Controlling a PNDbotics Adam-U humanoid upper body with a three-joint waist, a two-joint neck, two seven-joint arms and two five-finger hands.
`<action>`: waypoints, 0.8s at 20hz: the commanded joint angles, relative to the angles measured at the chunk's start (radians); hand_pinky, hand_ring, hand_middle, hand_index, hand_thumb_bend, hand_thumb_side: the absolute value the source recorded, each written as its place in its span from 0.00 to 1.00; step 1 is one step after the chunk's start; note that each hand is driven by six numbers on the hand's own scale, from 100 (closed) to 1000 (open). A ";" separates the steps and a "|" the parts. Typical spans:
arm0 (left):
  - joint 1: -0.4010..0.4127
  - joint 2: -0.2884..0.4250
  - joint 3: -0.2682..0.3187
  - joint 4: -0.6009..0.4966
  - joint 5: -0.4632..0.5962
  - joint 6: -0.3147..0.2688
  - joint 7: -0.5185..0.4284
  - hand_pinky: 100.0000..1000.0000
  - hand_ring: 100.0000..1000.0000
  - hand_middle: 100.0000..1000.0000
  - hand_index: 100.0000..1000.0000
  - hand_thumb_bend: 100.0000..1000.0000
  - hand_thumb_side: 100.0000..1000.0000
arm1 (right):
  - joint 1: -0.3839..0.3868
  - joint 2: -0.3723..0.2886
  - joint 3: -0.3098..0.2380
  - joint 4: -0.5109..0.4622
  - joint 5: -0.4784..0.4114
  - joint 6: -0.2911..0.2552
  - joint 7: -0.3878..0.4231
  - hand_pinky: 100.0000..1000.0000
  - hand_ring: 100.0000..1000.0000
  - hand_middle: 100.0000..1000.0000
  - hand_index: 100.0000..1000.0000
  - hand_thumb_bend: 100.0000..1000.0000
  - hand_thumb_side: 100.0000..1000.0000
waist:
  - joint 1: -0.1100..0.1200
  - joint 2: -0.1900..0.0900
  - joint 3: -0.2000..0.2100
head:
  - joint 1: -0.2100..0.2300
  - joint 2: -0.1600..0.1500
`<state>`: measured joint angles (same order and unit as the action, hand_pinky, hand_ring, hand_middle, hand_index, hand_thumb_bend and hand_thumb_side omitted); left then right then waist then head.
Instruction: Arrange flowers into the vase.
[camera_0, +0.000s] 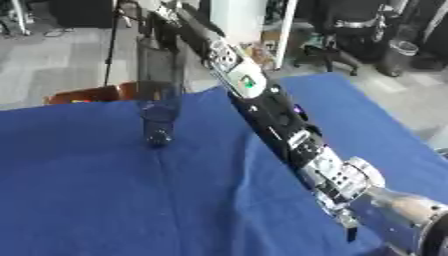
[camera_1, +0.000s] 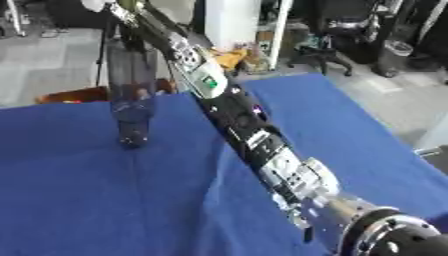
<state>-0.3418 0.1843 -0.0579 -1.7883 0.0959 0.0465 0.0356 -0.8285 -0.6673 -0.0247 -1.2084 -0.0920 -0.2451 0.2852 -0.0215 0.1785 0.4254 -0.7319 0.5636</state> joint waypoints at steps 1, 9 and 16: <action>-0.007 0.021 0.005 -0.012 -0.003 0.000 0.005 0.33 0.52 0.56 0.74 0.54 0.67 | -0.015 -0.024 -0.007 0.015 -0.026 0.030 0.021 0.00 0.23 0.00 0.40 0.00 0.98 | -0.014 -0.028 -0.001 | 0.001 0.008; -0.006 0.021 0.004 -0.009 -0.003 0.002 0.004 0.34 0.52 0.56 0.75 0.54 0.68 | -0.029 0.006 -0.003 0.014 -0.109 0.083 0.047 0.00 0.31 0.00 0.47 0.00 0.92 | -0.021 -0.040 -0.010 | 0.000 0.019; -0.002 0.023 0.005 -0.004 -0.007 0.005 0.004 0.34 0.52 0.56 0.75 0.54 0.68 | -0.022 0.036 0.012 -0.001 -0.202 0.155 0.103 0.01 0.39 0.00 0.53 0.00 0.84 | -0.033 -0.056 -0.026 | 0.006 0.027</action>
<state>-0.3346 0.1845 -0.0579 -1.7821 0.0949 0.0504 0.0385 -0.8366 -0.6180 -0.0113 -1.1937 -0.2713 -0.1035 0.3798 -0.0420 0.1515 0.3986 -0.7295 0.5845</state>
